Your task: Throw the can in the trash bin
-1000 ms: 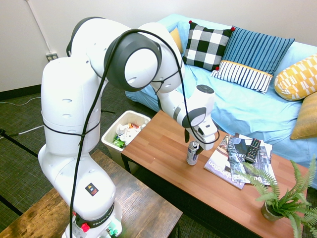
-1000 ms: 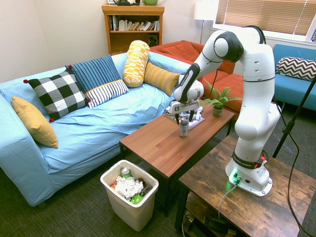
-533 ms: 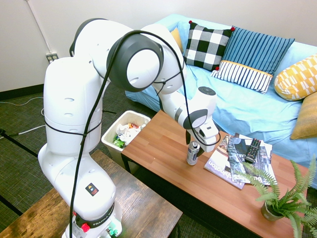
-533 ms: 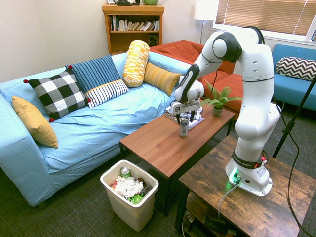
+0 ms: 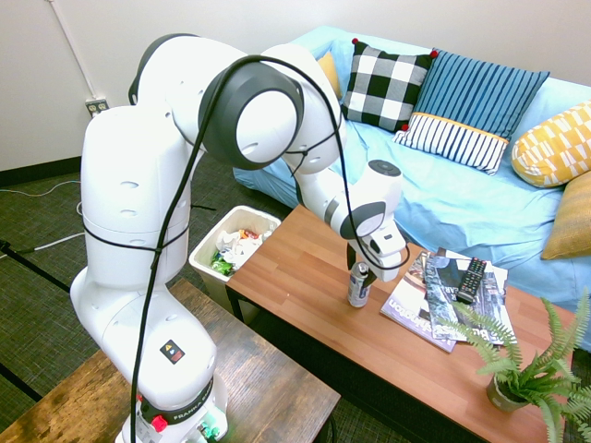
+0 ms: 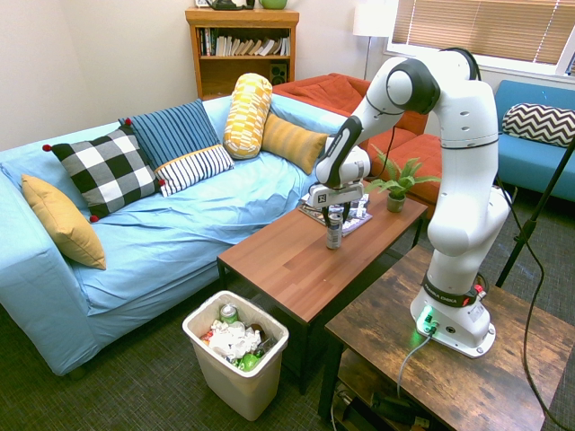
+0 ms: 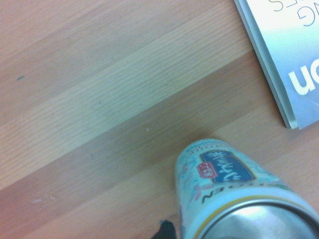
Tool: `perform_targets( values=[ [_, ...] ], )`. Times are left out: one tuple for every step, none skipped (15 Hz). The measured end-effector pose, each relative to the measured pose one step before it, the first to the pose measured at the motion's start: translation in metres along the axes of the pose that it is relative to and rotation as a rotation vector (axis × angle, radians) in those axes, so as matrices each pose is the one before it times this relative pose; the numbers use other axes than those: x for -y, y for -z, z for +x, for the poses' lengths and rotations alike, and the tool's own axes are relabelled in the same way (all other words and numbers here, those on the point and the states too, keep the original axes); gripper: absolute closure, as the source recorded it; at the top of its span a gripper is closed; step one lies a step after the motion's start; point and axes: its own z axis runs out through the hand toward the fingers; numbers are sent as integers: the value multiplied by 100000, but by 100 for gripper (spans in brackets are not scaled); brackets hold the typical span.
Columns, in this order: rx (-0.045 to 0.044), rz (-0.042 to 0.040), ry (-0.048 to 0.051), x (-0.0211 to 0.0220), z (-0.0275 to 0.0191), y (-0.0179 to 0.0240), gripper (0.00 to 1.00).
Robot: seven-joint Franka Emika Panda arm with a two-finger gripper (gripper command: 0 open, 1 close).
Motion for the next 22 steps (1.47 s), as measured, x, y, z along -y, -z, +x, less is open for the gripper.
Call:
perform_targets(
  values=[
    [-111, 237, -39, 13, 32, 143, 100],
    [-187, 472, -42, 43, 48, 348, 100],
    [-291, 670, 207, 78, -1, 617, 100],
    [-612, 884, 905, 151, -120, 952, 100],
    [-769, 984, 1808, 326, -428, 1373, 100],
    [-1100, 1486, 2321, 558, -860, 1873, 100],
    [-1177, 1834, 2736, 822, -1462, 2276, 100],
    [-1452, 2666, 3310, 1290, -2081, 2563, 100],
    [-1796, 3237, 3800, 1725, -2680, 2872, 100],
    [-2227, 3034, 3999, 1966, -3172, 2583, 100],
    [-2187, 2373, 3946, 2085, -3550, 2014, 100],
    [-1744, 1858, 3584, 2133, -3644, 1409, 100],
    [-1065, 723, 3604, 1886, -3573, 657, 100],
    [-1232, 204, 3365, 1754, -3369, 121, 100],
    [-1000, -239, 2909, 1571, -3187, -328, 100],
    [-317, -646, 2877, 1411, -3074, -722, 100],
    [4, -973, 2807, 1401, -3110, -1167, 100],
    [272, -1306, 2306, 1213, -2710, -1438, 100],
    [691, -1504, 1976, 1071, -2287, -1592, 100],
    [897, -1591, 1699, 1011, -2013, -1735, 100],
    [662, -1701, 1221, 674, -1438, -1726, 100],
    [430, -1528, 836, 485, -1133, -1677, 100]
  ],
)
